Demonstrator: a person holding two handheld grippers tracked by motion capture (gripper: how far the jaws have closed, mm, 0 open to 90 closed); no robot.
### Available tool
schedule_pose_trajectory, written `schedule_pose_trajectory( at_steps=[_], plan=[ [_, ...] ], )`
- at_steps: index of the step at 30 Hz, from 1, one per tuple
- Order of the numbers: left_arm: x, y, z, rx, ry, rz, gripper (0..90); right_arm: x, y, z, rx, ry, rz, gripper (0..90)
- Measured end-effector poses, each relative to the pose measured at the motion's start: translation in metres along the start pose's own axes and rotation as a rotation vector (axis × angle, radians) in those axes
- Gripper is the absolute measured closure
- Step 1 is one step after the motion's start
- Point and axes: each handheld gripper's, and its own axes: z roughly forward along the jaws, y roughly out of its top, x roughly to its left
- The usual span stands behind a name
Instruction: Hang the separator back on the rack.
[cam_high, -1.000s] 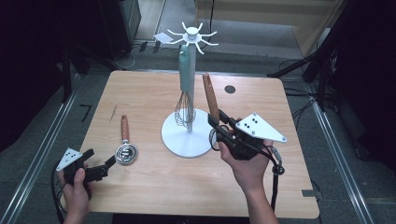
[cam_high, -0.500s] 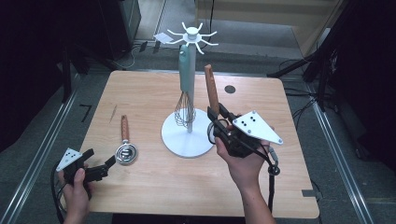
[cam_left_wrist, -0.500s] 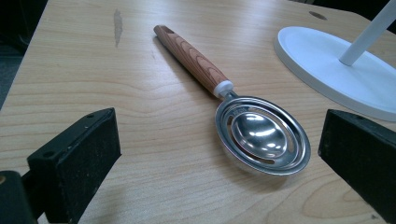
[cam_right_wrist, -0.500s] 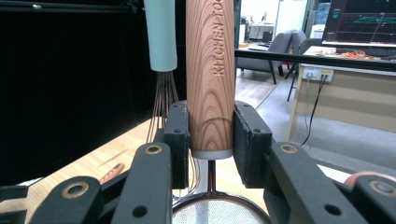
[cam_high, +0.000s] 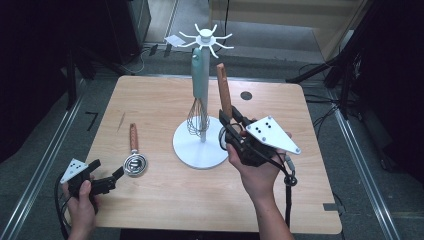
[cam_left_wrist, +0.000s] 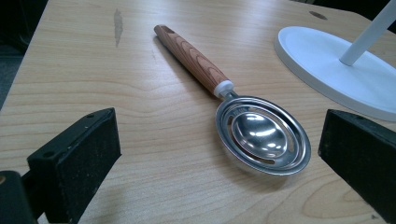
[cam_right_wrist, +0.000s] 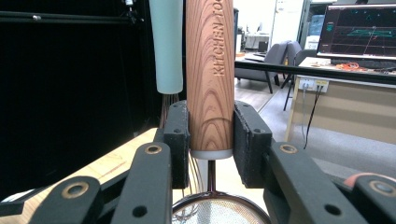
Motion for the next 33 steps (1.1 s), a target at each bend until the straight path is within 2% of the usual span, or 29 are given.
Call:
schedule_pose_trajectory(
  at_steps=[10,20,33],
  plan=[
    [0.000,0.000,0.000,0.000,0.000,0.001,0.0,0.002,0.008,0.003,-0.021,-0.007,-0.015,71.2],
    [0.000,0.000,0.000,0.007,-0.005,-0.003,0.0,0.005,0.013,0.003,-0.046,-0.013,-0.004,71.2],
    [0.000,0.000,0.000,0.006,-0.005,-0.003,0.0,0.005,0.015,0.009,-0.038,-0.026,-0.005,71.2]
  ],
)
